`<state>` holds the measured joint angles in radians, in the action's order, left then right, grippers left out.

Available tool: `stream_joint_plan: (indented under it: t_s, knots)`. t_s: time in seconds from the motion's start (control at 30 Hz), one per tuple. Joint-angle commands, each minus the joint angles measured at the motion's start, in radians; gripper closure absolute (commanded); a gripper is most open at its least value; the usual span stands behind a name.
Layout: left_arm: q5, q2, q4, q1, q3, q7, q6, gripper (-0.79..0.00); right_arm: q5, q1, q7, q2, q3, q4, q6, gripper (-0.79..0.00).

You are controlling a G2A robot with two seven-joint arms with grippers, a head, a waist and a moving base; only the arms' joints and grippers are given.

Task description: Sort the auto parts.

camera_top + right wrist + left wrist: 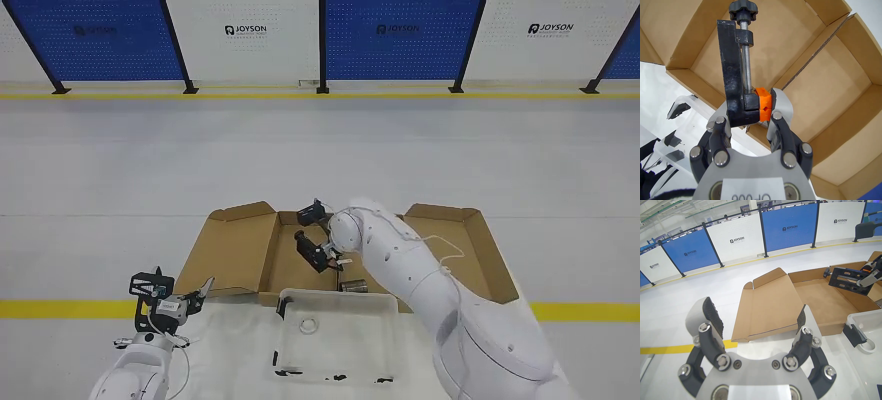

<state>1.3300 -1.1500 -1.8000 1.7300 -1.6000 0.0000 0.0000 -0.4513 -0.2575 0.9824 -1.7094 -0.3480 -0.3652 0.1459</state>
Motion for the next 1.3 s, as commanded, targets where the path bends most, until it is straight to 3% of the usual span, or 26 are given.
stream_joint_plan:
  t_s: [0.0,0.33,0.47,0.63,0.7,0.87,0.97,1.1,1.2,1.27]
  knots:
    - [0.0,0.0,0.0,0.0,0.0,0.0,0.0,-0.785,0.008,0.005,0.001,-0.008,-0.005,0.02,0.021,-0.785]
    - [0.0,0.0,0.0,0.0,0.0,0.0,0.0,-0.785,0.036,0.027,-0.057,-0.032,-0.039,0.087,0.127,-0.785]
    - [0.0,0.0,0.0,0.0,0.0,0.0,0.0,-0.785,0.093,0.044,-0.154,-0.009,-0.086,0.123,0.335,-0.779]
    - [0.0,0.0,0.0,0.0,0.0,0.0,0.0,-0.785,0.099,0.039,-0.247,0.047,-0.117,0.148,0.771,-0.708]
    - [0.0,0.0,0.0,0.0,0.0,0.0,0.0,-0.785,0.067,0.037,-0.267,0.068,-0.114,0.14,0.866,-0.708]
    - [0.0,0.0,0.0,0.0,0.0,0.0,0.0,-0.785,-0.024,-0.013,-0.301,0.129,-0.099,-0.011,0.866,-0.723]
    - [0.0,0.0,0.0,0.0,0.0,0.0,0.0,-0.785,-0.043,-0.049,-0.294,0.174,-0.103,-0.106,0.866,-0.588]
    - [0.0,0.0,0.0,0.0,0.0,0.0,0.0,-0.785,-0.067,-0.094,-0.256,0.235,-0.112,-0.245,0.866,-0.554]
    - [0.0,0.0,0.0,0.0,0.0,0.0,0.0,-0.785,-0.103,-0.126,-0.247,0.283,-0.131,-0.365,0.866,-0.594]
    - [0.0,0.0,0.0,0.0,0.0,0.0,0.0,-0.785,-0.118,-0.15,-0.239,0.317,-0.151,-0.446,0.866,-0.785]
